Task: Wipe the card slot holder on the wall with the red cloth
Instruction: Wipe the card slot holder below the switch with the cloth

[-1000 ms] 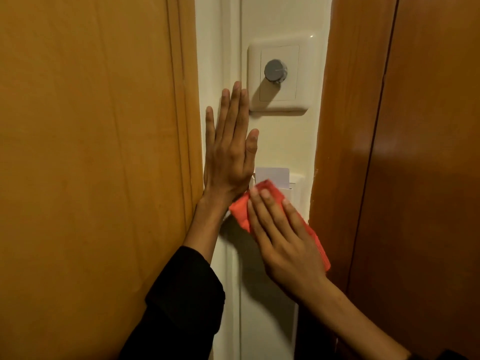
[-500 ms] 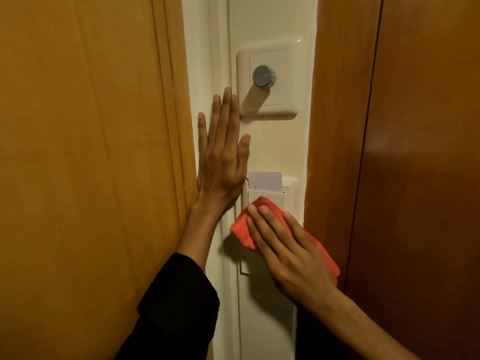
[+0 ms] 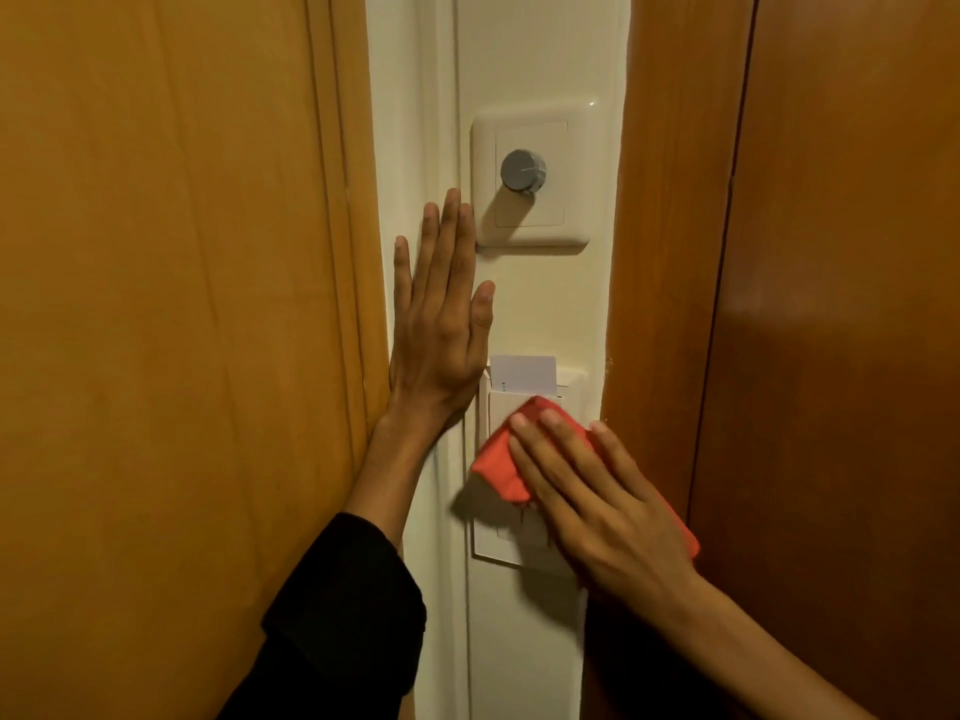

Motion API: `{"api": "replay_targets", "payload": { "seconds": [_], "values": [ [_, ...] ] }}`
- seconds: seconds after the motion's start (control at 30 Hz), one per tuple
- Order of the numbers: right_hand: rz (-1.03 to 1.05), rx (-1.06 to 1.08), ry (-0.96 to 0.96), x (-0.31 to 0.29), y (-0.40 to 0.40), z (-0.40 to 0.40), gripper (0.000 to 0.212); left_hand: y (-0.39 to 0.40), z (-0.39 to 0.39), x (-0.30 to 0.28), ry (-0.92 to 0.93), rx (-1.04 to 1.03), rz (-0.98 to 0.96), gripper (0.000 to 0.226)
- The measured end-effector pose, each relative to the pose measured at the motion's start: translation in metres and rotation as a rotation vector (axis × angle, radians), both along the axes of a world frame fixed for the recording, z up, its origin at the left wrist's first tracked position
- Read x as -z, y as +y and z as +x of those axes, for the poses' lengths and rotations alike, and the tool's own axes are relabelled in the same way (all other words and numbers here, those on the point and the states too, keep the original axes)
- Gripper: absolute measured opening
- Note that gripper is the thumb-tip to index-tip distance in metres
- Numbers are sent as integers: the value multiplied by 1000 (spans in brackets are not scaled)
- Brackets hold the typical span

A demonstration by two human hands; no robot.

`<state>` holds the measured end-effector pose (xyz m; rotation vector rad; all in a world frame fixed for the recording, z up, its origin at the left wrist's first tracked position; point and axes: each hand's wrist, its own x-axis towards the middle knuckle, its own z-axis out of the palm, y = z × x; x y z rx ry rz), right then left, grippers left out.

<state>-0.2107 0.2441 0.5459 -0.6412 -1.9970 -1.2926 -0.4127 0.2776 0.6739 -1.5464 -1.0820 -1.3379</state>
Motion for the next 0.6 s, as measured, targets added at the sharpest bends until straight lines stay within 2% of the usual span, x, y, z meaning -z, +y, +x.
{"api": "replay_targets", "payload": {
  "seconds": [0.07, 0.17, 0.27, 0.4, 0.5, 0.6],
  "values": [
    [-49, -36, 136, -8, -2, -7, 73, 0, 0, 0, -5, -6, 3, 60],
    [-104, -117, 260, -23, -6, -41, 72, 0, -2, -4, 4, -7, 12, 59],
    [-94, -100, 132, -20, -3, -49, 64, 0, -3, -4, 1, -1, -4, 60],
    [-61, -31, -106, -7, 4, -16, 58, 1, -4, 0, -8, -6, -13, 59],
    [-48, 26, -78, -2, 1, 3, 72, 1, -3, 0, -7, 2, -46, 59],
    [-113, 68, 63, 4, -8, 13, 86, -1, -3, 0, -28, 19, -96, 59]
  ]
}}
